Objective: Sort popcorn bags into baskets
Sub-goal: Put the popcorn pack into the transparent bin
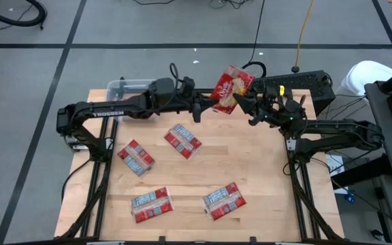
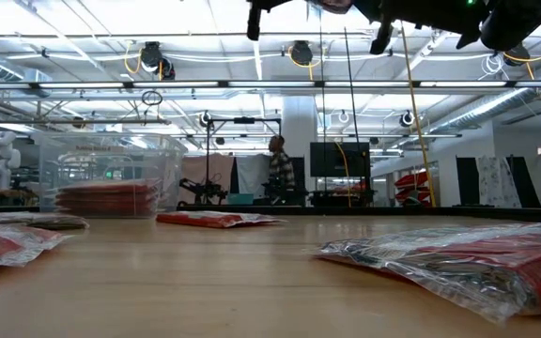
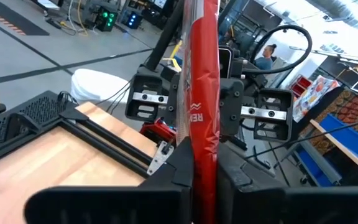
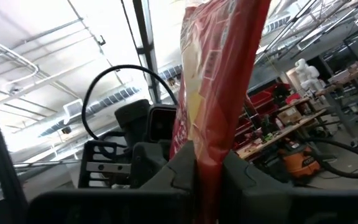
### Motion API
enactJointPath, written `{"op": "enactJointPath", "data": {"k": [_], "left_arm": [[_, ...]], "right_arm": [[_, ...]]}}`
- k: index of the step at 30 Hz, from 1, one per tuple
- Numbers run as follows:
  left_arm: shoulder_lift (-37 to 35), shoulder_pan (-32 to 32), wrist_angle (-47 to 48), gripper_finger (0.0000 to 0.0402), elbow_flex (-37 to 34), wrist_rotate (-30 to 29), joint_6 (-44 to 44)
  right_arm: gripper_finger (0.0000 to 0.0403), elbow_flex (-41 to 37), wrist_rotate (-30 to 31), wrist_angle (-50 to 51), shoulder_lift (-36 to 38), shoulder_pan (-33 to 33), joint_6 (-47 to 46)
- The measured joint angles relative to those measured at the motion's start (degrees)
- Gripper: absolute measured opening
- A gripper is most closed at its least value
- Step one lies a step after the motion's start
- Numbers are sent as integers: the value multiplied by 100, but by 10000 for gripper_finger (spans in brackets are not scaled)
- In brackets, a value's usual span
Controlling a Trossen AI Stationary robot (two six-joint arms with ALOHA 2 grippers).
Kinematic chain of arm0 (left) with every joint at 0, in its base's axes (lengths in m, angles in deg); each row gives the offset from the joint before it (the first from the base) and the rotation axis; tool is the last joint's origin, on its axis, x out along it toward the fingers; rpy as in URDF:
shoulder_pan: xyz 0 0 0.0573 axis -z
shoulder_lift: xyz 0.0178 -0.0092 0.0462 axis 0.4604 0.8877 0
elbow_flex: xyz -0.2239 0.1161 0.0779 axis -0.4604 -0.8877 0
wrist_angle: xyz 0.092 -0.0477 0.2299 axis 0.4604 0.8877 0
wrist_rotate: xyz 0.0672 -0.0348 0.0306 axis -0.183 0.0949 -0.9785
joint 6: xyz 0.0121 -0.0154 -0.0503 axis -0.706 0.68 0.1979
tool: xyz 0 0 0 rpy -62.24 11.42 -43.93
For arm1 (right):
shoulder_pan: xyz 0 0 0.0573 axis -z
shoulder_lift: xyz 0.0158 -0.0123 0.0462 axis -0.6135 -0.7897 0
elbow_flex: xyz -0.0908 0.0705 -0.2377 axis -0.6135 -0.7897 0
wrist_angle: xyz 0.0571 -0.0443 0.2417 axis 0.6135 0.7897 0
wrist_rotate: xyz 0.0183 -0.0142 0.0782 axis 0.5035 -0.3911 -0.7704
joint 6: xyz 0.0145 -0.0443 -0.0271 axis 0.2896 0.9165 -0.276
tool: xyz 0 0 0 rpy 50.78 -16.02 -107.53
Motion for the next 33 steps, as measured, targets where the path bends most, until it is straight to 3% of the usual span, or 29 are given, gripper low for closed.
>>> {"op": "enactJointPath", "data": {"k": [5,13,21,33], "left_arm": [[-154,-252,196,22,-4,412,8],[-978,-1026,1920,22,-4,1209,-557],[-1797,-2097,3699,18,1,1817,-1428],[-2390,-3367,5645,18,0,1903,-3005]], "right_arm": [[87,0,285,230,0,23,44],[172,-2,283,832,35,57,23],[174,-2,245,1546,35,46,-264],[171,-7,227,2164,35,-25,-264]]}}
